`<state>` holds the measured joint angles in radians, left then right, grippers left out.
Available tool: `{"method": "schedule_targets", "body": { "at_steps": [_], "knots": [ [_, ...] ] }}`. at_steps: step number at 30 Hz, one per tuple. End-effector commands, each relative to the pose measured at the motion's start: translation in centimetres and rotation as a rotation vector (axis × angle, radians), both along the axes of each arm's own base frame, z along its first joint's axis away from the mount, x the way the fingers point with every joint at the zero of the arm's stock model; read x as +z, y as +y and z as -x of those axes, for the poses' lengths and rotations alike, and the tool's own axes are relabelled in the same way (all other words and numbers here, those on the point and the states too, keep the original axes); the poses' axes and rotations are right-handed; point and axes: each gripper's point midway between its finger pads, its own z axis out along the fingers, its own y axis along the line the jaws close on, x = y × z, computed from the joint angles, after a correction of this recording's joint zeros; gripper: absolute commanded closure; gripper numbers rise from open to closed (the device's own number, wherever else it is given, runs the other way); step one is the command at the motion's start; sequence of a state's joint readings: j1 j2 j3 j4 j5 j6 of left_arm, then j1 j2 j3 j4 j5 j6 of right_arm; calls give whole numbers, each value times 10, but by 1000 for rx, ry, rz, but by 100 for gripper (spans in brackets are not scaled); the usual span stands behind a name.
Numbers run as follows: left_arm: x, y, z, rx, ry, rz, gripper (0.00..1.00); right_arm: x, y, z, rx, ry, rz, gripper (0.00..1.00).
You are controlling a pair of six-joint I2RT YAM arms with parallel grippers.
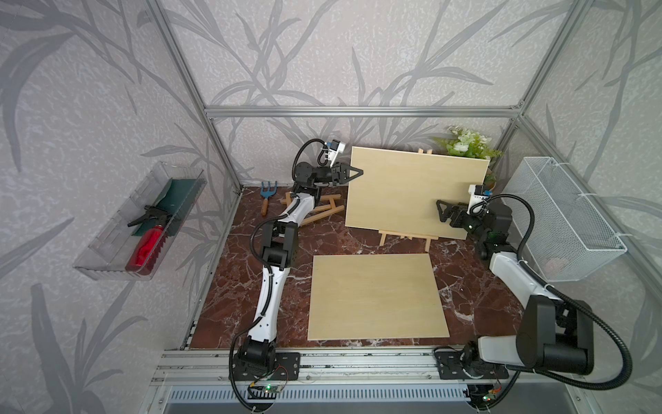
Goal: Disassemble the easel
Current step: Pick up the drawing board from the easel.
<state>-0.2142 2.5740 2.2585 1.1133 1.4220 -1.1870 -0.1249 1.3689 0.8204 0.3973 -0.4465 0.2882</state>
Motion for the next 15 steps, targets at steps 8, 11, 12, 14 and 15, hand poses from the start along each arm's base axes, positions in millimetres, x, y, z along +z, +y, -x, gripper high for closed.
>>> {"method": "schedule_targets", "body": {
  "at_steps": [8,11,12,14,15],
  "knots": [
    [65,3,17,8,46,31,100,13,5,0,26,-49,-2,1],
    [64,2,18,8,39,31,100,14,7,0,33,-54,-4,1],
    [64,2,18,6,36,32,100,15,7,0,33,-55,-4,1],
    [66,1,20,4,21,35,100,16,7,0,35,-63,-3,1],
    [68,0,21,3,14,37,100,17,7,1,34,-66,-3,1]
  ]
}}
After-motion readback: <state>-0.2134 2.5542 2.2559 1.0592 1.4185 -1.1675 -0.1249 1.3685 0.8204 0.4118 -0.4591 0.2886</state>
